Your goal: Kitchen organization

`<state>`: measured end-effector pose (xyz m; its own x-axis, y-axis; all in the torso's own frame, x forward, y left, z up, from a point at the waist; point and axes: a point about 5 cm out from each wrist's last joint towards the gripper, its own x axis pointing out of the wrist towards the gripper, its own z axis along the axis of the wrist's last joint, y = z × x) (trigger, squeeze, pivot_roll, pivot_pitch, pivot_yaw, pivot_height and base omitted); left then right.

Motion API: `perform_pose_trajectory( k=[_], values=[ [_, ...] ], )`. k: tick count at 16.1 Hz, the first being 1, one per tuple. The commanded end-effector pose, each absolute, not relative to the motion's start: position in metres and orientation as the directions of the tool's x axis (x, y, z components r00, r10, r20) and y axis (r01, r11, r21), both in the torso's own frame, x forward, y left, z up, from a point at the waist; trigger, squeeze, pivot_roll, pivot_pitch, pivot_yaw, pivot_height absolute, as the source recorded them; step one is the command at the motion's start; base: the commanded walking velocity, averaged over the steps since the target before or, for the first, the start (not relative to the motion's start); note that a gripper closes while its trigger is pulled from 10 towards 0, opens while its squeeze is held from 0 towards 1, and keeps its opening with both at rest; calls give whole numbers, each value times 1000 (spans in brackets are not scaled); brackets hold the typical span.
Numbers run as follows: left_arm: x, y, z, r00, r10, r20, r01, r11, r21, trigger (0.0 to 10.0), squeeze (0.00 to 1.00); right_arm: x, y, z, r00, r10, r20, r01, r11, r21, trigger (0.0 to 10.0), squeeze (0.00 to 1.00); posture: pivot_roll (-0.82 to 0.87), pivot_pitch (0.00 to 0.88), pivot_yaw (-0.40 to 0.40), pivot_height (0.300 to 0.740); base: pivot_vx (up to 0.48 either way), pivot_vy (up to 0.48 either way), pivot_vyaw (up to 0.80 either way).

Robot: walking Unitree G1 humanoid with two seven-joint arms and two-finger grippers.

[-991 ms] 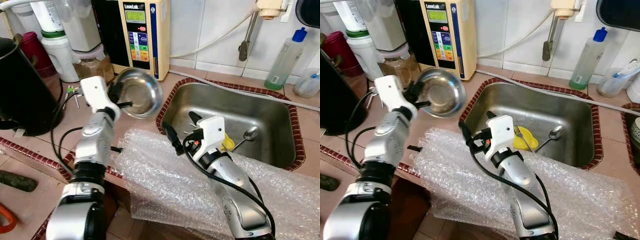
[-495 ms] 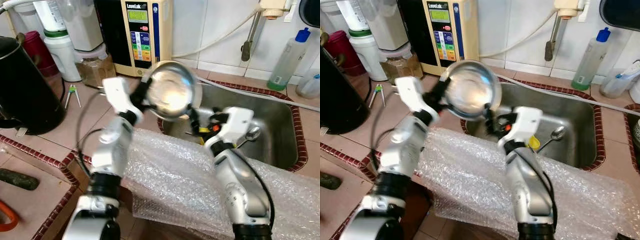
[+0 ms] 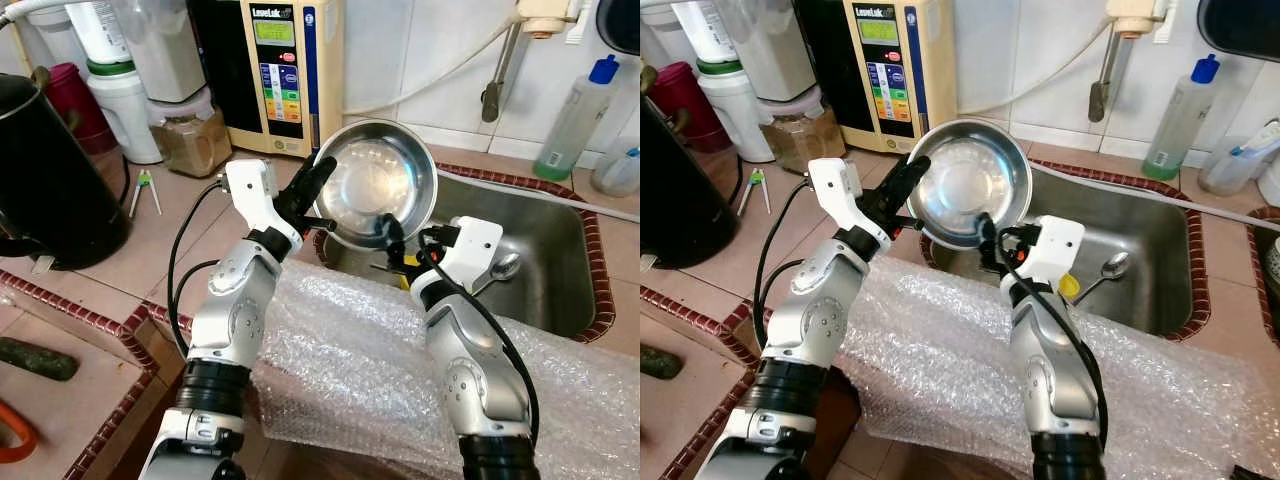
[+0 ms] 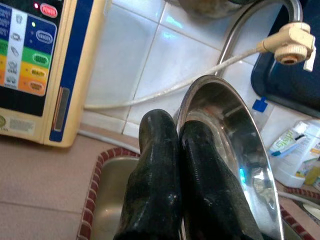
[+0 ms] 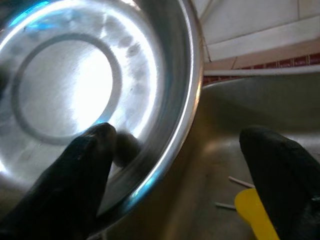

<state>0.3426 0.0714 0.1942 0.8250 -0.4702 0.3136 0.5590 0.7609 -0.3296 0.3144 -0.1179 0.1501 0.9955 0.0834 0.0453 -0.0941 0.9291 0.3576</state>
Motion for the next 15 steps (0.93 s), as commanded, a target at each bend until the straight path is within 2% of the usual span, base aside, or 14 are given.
perform_pose_trajectory(
  k=[1,3,7,15],
  values=[
    [340,72,199,812,-481,332,576,752,-320,0,0,320,-118,156,996,62,68,-83,920,382,0,0,-22,12,94,740,0,0,0],
    [339,72,198,811,-483,329,577,751,-320,0,0,327,-116,165,994,57,94,-87,929,359,0,0,-24,14,96,740,0,0,0],
    [339,73,199,809,-488,329,581,752,-311,0,0,336,-115,168,994,45,98,-83,901,427,0,0,-10,13,98,740,0,0,0],
    [340,74,200,808,-491,326,582,755,-304,0,0,336,-108,172,982,125,140,-179,848,499,0,0,-15,4,108,740,0,0,0]
  ],
)
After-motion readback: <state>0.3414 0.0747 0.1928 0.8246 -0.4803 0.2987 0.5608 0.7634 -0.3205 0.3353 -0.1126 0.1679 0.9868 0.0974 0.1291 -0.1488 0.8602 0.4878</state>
